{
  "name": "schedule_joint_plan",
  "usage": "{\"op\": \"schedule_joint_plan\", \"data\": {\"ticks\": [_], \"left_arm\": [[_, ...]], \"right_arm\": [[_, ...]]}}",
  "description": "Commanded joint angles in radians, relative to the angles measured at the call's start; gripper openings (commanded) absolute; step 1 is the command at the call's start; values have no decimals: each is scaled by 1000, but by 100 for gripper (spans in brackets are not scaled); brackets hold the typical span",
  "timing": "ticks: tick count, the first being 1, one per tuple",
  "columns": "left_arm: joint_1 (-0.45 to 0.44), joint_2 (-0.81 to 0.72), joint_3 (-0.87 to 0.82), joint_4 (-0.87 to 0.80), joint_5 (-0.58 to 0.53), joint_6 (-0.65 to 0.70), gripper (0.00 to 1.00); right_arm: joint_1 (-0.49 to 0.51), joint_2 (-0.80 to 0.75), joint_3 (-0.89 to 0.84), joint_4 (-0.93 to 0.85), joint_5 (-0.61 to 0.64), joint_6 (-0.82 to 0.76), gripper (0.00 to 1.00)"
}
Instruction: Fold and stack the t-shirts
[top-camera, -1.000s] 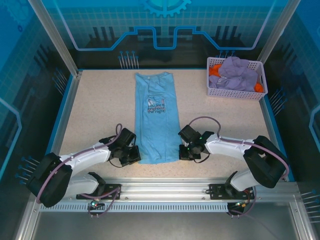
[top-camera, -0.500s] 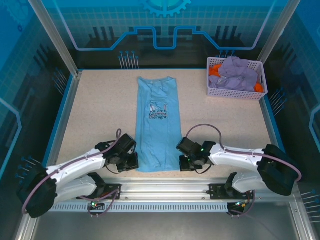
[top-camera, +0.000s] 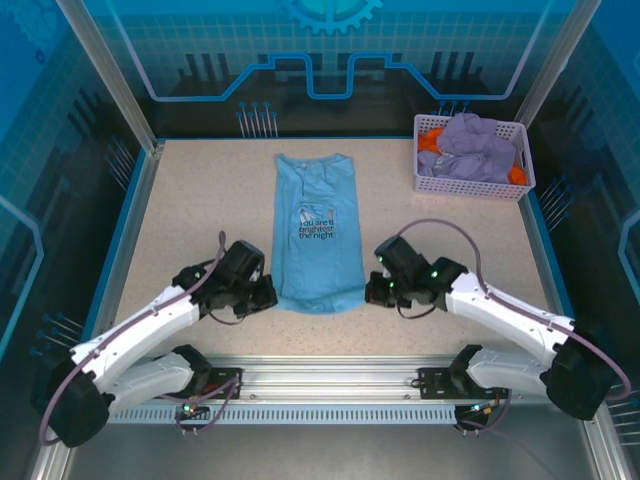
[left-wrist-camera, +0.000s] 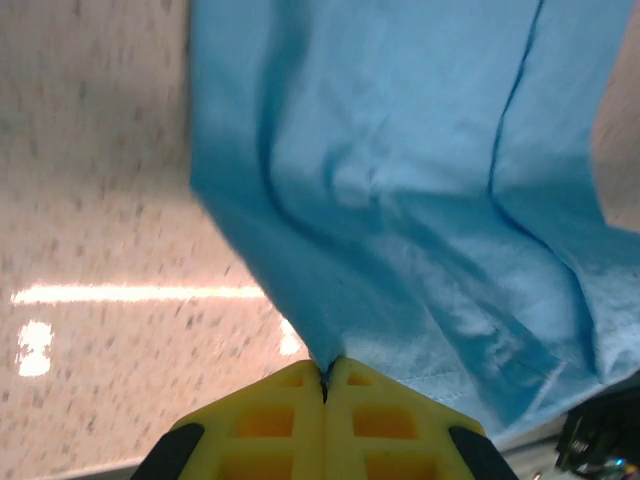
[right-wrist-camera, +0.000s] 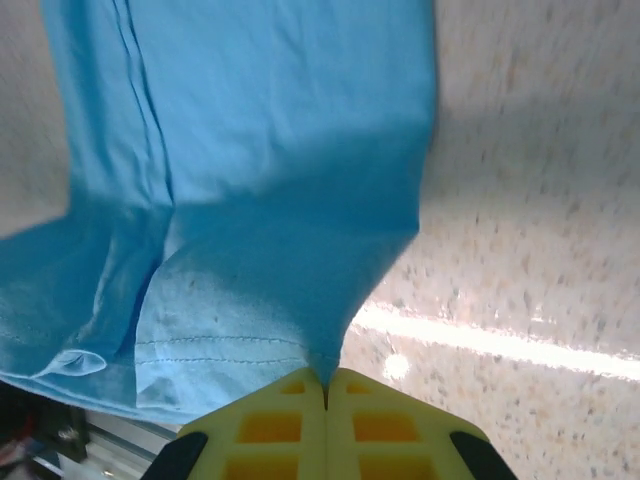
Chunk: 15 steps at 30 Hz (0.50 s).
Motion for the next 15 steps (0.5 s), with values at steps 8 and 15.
{"op": "schedule_joint_plan", "data": {"ticks": [8, 15], "left_arm": [[219, 439, 330, 101, 52, 196, 0], [289, 685, 507, 109, 14, 210, 0]], "right_arm": [[-236, 432, 389, -26, -196, -222, 0], [-341, 729, 624, -53, -259, -216, 0]]}}
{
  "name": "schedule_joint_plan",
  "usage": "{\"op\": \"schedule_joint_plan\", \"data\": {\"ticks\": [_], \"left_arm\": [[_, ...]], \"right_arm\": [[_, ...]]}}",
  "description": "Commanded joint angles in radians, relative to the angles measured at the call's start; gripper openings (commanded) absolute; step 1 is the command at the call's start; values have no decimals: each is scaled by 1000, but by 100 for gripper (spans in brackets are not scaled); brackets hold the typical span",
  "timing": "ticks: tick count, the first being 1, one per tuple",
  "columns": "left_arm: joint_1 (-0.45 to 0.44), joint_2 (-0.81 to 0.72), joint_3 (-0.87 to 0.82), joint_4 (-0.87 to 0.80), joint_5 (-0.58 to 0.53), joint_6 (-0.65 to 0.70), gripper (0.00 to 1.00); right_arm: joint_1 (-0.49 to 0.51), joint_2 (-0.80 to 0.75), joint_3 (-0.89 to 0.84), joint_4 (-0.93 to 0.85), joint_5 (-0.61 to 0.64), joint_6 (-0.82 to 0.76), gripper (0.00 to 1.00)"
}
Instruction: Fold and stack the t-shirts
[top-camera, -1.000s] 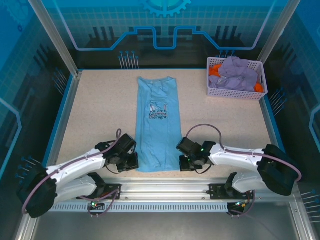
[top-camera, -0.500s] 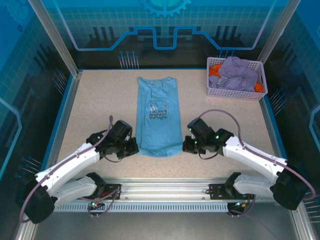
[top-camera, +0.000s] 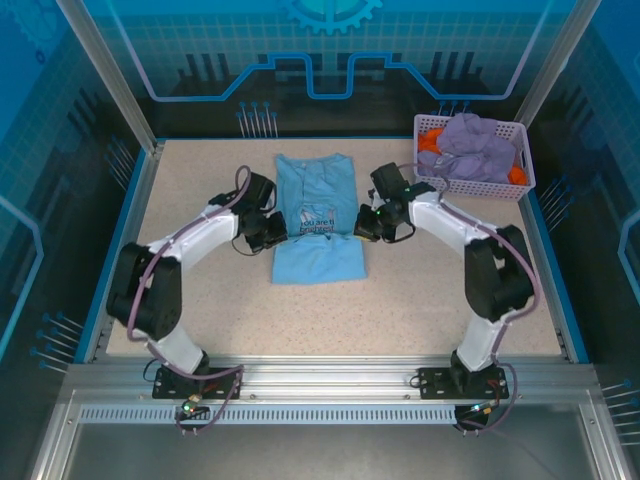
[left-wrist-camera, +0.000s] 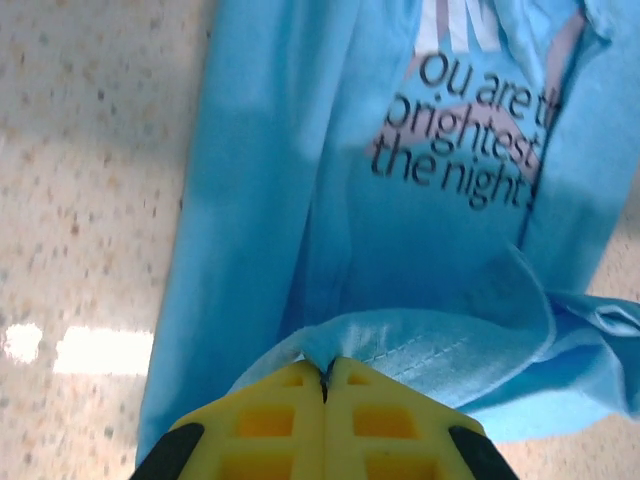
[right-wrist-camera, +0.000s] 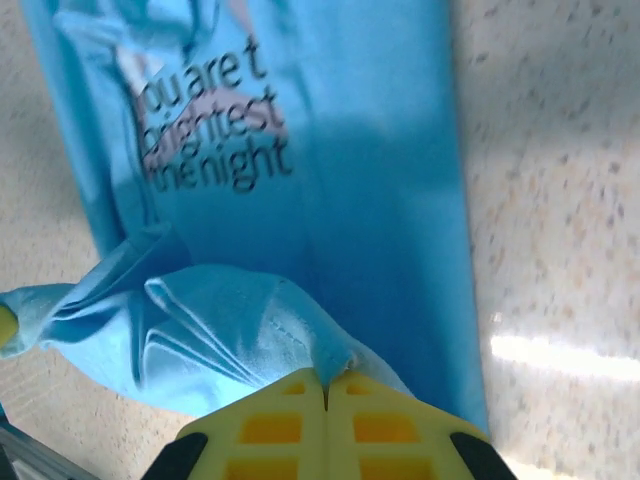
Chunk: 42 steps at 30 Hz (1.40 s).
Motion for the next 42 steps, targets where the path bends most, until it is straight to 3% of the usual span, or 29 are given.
{"op": "schedule_joint_plan", "data": {"ticks": [1, 11, 13, 16, 18, 20, 24, 26, 29, 33, 36, 39, 42], "left_arm": [[48, 57, 59, 1, -17, 37, 0], [120, 198, 207, -5, 18, 50, 0], [127, 230, 242, -19, 21, 54, 10], [136, 276, 277, -44, 37, 55, 15], [142, 283, 269, -30, 47, 47, 17], [149, 288, 269, -26, 40, 42, 26], [171, 302, 309, -48, 37, 40, 40], [181, 277, 316, -51, 31, 36, 42], [181, 188, 282, -42, 5, 28, 56], [152, 11, 125, 45, -17, -16, 54], [77, -86, 0, 136, -7, -55, 45], [-30, -81, -37, 194, 32, -84, 39], [-112, -1, -2, 230, 71, -100, 35]], "right_arm": [[-42, 93, 105, -56, -66, -26, 0], [-97, 270, 290, -96, -110, -18, 0], [-108, 295, 314, -104, -105, -12, 0], [-124, 333, 329, -106, -134, 7, 5], [-128, 346, 332, -102, -142, 15, 9], [-133, 356, 338, -97, -153, 24, 16], [-154, 367, 352, -92, -185, 51, 41], [-167, 347, 344, -78, -200, 64, 48], [-174, 249, 268, -27, -170, 78, 56], [-153, 59, 64, 107, -113, 80, 55], [-94, -22, -67, 194, -145, 85, 42], [-11, -32, -124, 237, -151, 84, 29], [51, 1, -117, 241, -125, 81, 25]]}}
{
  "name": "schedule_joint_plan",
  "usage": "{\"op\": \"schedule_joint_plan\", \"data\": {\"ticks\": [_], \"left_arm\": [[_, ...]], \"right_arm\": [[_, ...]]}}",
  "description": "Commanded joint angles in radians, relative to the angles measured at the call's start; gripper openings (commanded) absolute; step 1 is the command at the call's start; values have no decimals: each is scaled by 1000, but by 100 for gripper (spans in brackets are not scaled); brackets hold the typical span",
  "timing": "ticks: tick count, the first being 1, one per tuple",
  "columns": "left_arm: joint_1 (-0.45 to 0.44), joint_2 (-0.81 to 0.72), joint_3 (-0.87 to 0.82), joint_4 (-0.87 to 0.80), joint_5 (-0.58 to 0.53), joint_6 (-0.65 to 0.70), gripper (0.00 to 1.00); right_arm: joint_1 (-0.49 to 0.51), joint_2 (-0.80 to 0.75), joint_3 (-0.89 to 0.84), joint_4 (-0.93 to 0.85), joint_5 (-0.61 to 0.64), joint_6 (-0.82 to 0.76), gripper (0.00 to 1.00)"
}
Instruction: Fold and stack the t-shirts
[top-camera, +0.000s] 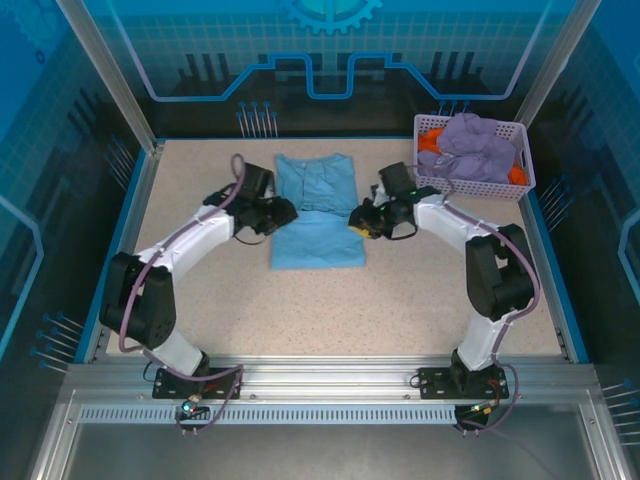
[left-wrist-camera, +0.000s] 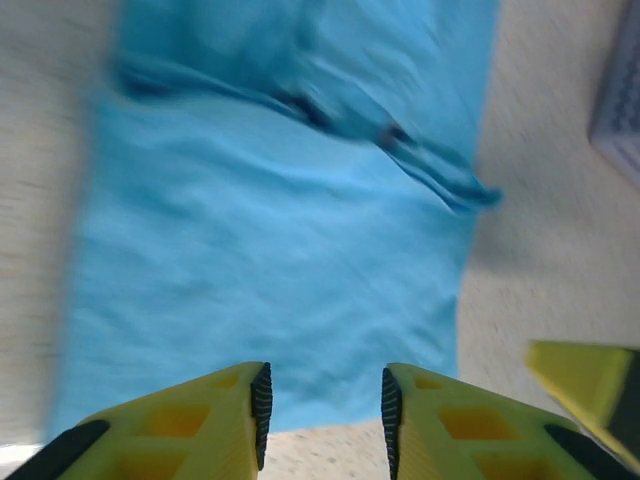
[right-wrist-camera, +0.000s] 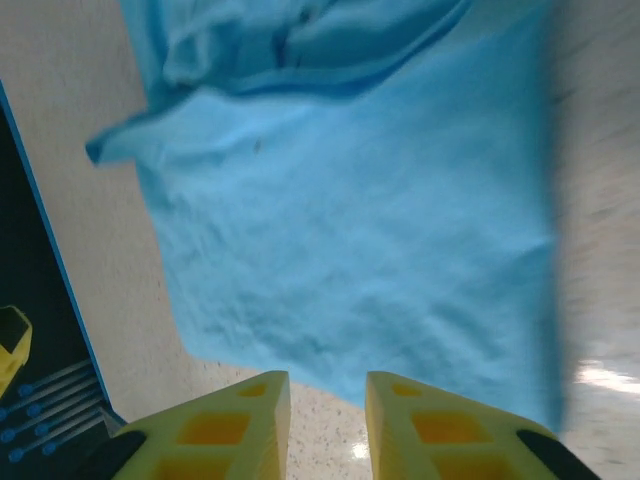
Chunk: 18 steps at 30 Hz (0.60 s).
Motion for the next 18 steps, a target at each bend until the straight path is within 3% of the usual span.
{"op": "schedule_joint_plan", "data": {"ticks": [1, 3, 7, 12, 18], "left_arm": [[-67, 112, 20, 66, 65, -44, 34], [-74, 175, 22, 110, 89, -60, 32], [-69, 226, -38, 108, -4, -63, 29], [-58, 166, -192, 176, 39, -88, 35], [-60, 61, -380, 179, 85, -90, 34]], "right_arm": [[59, 58, -11, 41, 15, 4, 23], [68, 90, -11, 48, 26, 15, 22], [71, 131, -64, 69, 50, 36, 20], [90, 120, -173, 104, 47, 26, 20], [147, 30, -305, 122, 82, 31, 21]]}}
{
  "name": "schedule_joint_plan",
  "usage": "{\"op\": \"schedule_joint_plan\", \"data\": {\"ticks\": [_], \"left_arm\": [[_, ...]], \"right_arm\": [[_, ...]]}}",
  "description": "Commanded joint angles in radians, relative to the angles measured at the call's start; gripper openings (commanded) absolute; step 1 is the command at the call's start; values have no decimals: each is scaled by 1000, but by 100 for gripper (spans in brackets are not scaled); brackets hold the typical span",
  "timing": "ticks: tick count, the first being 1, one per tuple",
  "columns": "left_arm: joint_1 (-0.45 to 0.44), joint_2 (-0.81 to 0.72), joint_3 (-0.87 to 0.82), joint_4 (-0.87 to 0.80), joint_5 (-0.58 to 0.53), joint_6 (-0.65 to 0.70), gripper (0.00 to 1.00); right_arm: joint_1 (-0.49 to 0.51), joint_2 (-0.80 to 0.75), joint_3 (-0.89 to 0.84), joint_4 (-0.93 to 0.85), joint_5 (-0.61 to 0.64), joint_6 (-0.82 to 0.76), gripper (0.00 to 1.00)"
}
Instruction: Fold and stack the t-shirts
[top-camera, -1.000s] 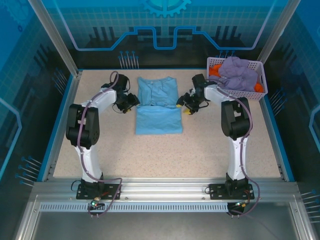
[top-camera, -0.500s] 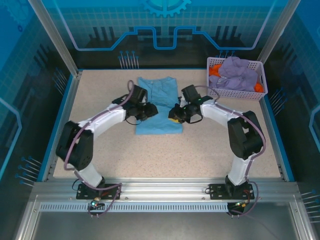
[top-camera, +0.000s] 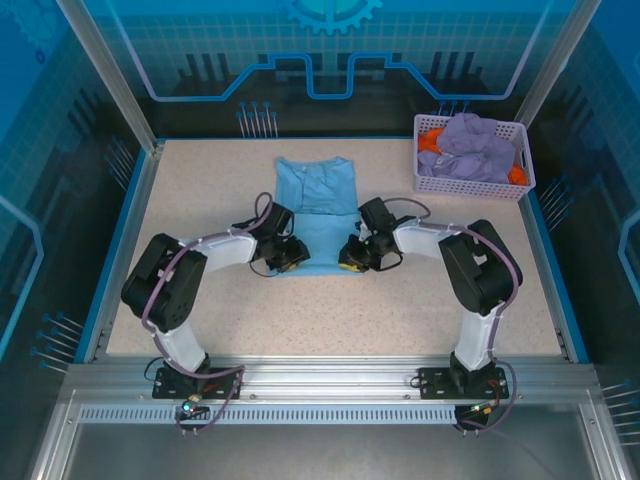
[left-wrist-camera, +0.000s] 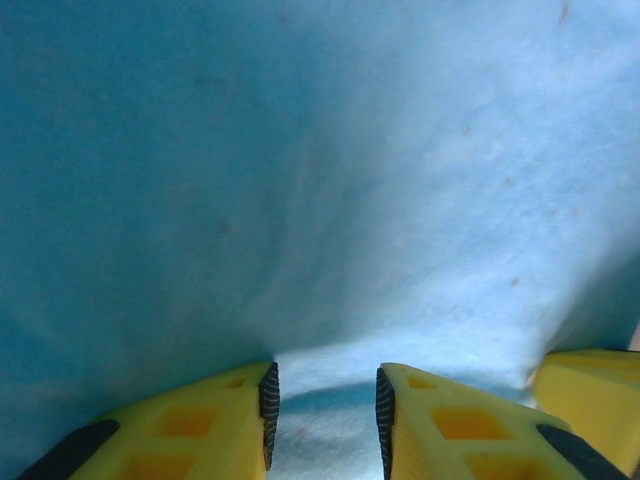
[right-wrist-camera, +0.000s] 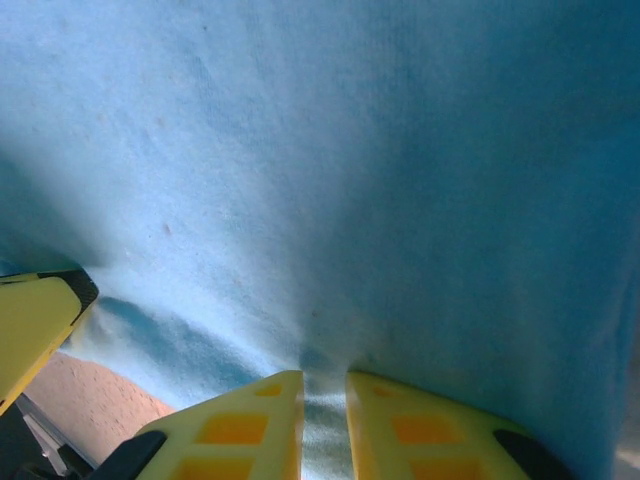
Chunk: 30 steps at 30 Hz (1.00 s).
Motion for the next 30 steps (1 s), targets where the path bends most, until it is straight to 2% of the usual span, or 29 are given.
{"op": "schedule_joint_plan", "data": {"ticks": [1, 5, 8, 12, 15, 17, 22, 26, 30], "left_arm": [[0, -65, -151, -7, 52, -25, 34], [-18, -166, -331, 36, 90, -66, 35], [-21, -285, -392, -19, 80, -74, 38], [-17, -460, -318, -175, 5, -48, 42], [-9, -503, -203, -227, -38, 0, 42], [11, -462, -132, -221, -35, 31, 36], [64, -232, 7, -132, 57, 92, 26], [100, -79, 73, -108, 46, 131, 24], [182, 6, 42, -58, 4, 129, 24]], "right_arm": [[50, -47, -112, -34, 57, 11, 21], [97, -132, -255, -3, 89, 38, 22], [132, -217, -319, -8, 93, 68, 23], [132, -336, -305, -36, 72, 99, 29], [95, -364, -229, -72, 62, 96, 29], [77, -342, -167, -111, 90, 77, 30], [25, -188, 15, -126, 74, 55, 26], [-1, -35, 129, -146, 68, 34, 23], [-70, 90, 164, -135, 44, 24, 21]]}}
